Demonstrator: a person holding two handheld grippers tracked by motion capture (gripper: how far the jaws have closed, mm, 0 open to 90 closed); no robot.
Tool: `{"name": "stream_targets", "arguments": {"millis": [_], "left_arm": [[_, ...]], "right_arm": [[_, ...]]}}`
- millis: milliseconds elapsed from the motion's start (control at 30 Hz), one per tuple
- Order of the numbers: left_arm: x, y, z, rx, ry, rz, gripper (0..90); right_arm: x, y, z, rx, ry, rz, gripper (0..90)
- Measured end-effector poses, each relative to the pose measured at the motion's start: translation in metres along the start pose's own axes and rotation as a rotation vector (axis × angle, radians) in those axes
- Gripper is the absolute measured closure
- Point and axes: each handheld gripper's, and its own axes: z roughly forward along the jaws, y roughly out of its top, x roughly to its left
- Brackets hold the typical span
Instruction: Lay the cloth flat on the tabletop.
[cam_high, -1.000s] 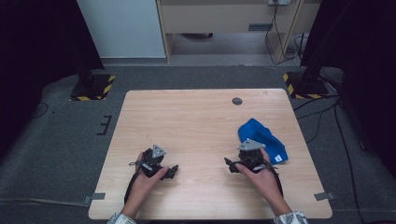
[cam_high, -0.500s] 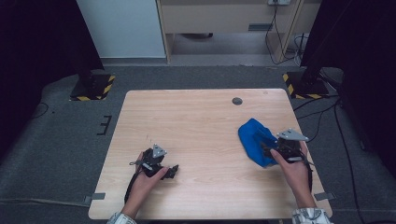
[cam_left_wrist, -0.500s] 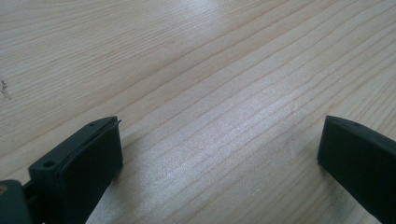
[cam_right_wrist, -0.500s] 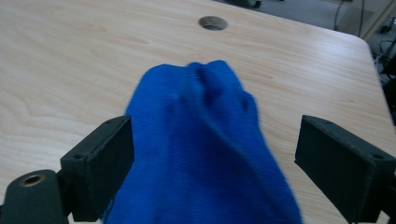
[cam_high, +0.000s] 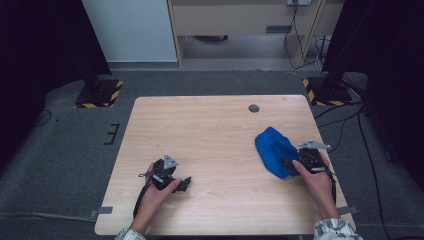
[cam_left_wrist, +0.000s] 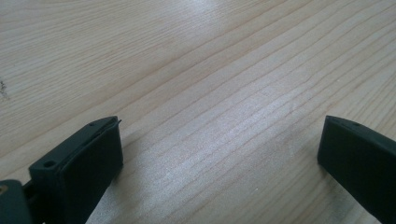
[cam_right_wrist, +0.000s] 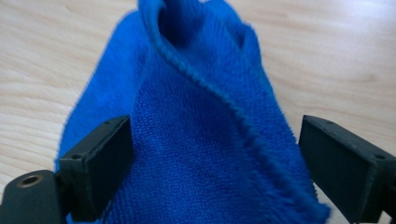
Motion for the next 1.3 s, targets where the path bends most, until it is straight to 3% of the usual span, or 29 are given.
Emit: {"name": "stream_targets", "arguments": {"millis": [133,233,367,400,433,467,500,633,800,933,1000,1067,1233,1300], "left_arm": [[0.0,0.0,0.0,-0.002,0.0,-0.003,0.0],[0.0,0.001,0.001,-0.002,0.0,-0.002,0.0],[-0.001,0.001,0.001,-0.002,0.0,-0.002,0.0],[-0.001,0.001,0.001,-0.002,0.0,-0.002,0.0],[-0.001,0.001,0.001,-0.002,0.0,-0.002,0.0],[-0.001,0.001,0.001,-0.003,0.002,-0.002,0.0],[-0.001,0.001,0.001,-0.002,0.002,-0.001,0.0],[-0.001,0.001,0.001,-0.002,0.001,0.0,0.0],[-0.001,0.001,0.001,-0.002,0.001,0.0,0.0],[-0.001,0.001,0.001,-0.002,0.0,0.0,0.0],[-0.001,0.001,0.001,-0.002,0.0,0.0,0.0],[-0.001,0.001,0.001,-0.002,-0.001,0.001,0.0],[-0.001,0.001,0.001,-0.002,0.0,0.0,0.0],[-0.001,0.001,0.001,-0.002,-0.001,0.0,0.0]], "right_arm": [[0.003,-0.003,0.007,0.039,0.006,-0.012,12.5],[0.005,-0.009,0.013,0.062,0.004,-0.029,20.5],[0.004,-0.009,0.009,0.037,0.022,-0.02,51.4],[0.004,-0.009,0.008,0.034,0.044,-0.021,57.1],[0.004,-0.009,0.008,0.034,0.044,-0.021,57.1],[0.005,-0.009,0.007,0.03,0.066,-0.017,65.4],[0.006,-0.008,0.006,0.029,0.07,-0.01,68.3],[0.012,-0.002,0.001,-0.011,0.095,-0.02,70.7],[0.042,0.012,-0.008,-0.08,0.176,-0.063,70.9],[0.075,0.021,-0.011,-0.122,0.283,-0.097,70.9],[0.08,0.023,-0.011,-0.13,0.307,-0.106,70.9],[0.096,0.027,-0.014,-0.153,0.382,-0.123,70.7],[0.116,0.034,-0.013,-0.171,0.449,-0.163,70.3],[0.128,0.037,-0.013,-0.186,0.517,-0.175,69.9]]}}
